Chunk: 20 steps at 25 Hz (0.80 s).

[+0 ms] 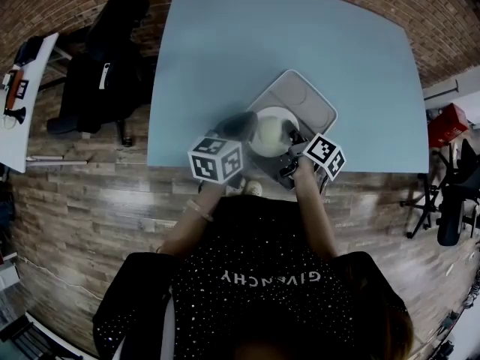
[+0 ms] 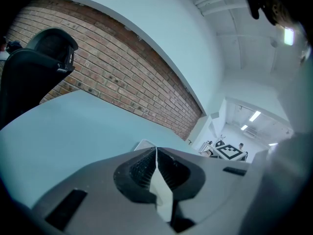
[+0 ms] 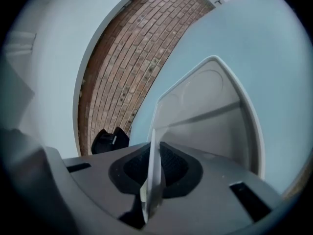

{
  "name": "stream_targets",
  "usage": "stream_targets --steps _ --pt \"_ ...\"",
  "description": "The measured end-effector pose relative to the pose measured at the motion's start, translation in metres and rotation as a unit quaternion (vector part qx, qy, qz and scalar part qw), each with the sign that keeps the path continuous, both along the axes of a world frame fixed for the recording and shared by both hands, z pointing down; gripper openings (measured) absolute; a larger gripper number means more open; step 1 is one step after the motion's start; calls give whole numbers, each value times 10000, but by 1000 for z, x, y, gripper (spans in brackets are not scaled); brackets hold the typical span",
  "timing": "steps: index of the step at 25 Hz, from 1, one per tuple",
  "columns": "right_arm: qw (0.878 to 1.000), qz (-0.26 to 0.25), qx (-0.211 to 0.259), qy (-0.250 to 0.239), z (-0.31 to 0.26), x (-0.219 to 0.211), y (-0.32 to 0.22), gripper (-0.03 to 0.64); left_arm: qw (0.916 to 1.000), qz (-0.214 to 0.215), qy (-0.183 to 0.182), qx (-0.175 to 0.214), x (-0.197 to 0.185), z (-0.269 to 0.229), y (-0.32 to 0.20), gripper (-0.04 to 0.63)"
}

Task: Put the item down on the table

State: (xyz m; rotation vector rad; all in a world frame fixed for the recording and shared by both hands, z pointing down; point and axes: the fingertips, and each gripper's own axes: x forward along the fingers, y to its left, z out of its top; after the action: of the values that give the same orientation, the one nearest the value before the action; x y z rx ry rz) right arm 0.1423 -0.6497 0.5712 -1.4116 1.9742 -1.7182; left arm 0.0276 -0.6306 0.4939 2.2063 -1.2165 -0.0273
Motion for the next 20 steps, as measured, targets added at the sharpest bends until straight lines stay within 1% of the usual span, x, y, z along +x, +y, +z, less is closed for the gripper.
stream_targets --steps 2,3,4,5,6,7,8,10,11,12,13,14,15,16,17,18,19,20 --pt "9984 -232 55 509 4 -1 1 38 10000 34 -24 -16 2 3 3 20" --pt "9955 -379 66 862 7 -1 2 38 10000 45 -31 -23 3 4 4 20" --pt "9904 -520 63 1282 10 0 3 40 10000 48 -32 -26 4 4 5 20" --pt "9829 -639 69 1724 12 3 3 59 10000 45 -28 -25 5 4 6 20" --pt "9740 -747 115 2136 12 4 2 95 10000 39 -23 -20 5 4 6 20" --pt "9636 -865 214 2519 10 5 0 179 10000 31 -19 -14 6 3 6 20" --pt "9503 -999 353 2927 6 4 -3 290 10000 19 -16 -7 5 3 6 20" --pt "9158 -1152 672 3787 -2 9 -6 322 10000 -12 -10 -1 5 3 6 20" --pt "9037 -1093 808 4060 -6 14 -7 324 10000 -23 -7 0 5 3 6 20" --pt "9023 -950 917 4104 -11 20 -7 323 10000 -29 -5 5 5 3 6 20" --pt "9131 -786 1011 3870 -16 24 -6 321 10000 -34 -1 11 5 2 5 20" --pt "9339 -641 1101 3341 -24 24 -5 321 10000 -39 11 15 6 1 5 20" --pt "9591 -456 1175 2534 -33 23 -2 308 10000 -46 39 17 5 0 5 20" --pt "9815 -136 1202 1484 -44 24 -1 187 10000 -55 80 17 5 -1 4 20" --pt "9923 309 1173 259 -55 28 -1 11 9999 -66 127 20 5 -2 4 20" --pt "9859 757 1121 -983 -66 34 -2 11 9998 -80 168 24 5 -3 3 20" --pt "9675 1099 1089 -2001 -75 41 -3 11 9998 -98 197 29 6 -4 3 20" --pt "9499 1283 1113 -2624 -83 46 -4 11 9997 -121 224 37 6 -5 2 20"
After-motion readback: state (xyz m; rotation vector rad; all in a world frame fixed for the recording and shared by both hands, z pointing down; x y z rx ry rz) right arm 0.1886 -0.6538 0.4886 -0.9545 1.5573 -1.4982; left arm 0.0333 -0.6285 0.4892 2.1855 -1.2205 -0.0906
